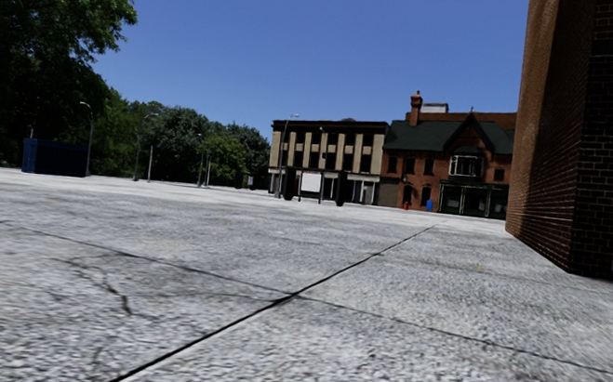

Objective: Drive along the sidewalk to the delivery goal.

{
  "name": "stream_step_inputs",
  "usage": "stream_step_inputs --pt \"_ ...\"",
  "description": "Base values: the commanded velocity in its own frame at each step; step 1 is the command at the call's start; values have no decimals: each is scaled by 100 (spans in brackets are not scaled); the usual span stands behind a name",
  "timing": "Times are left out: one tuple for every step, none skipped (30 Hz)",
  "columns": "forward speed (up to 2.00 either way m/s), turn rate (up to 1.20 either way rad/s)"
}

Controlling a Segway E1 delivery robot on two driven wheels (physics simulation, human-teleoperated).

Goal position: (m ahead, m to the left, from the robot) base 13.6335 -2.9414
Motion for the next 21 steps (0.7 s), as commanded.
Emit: stream_step_inputs --pt "200 0" --pt "200 0" --pt "200 0" --pt "200 0" --pt "200 0" --pt "200 0" --pt "200 0" --pt "200 0" --pt "200 0" --pt "200 0" --pt "200 0" --pt "200 0" --pt "200 0" --pt "200 0" --pt "200 0" --pt "200 0" --pt "200 0" --pt "200 0" --pt "200 0" --pt "200 0" --pt "200 0"
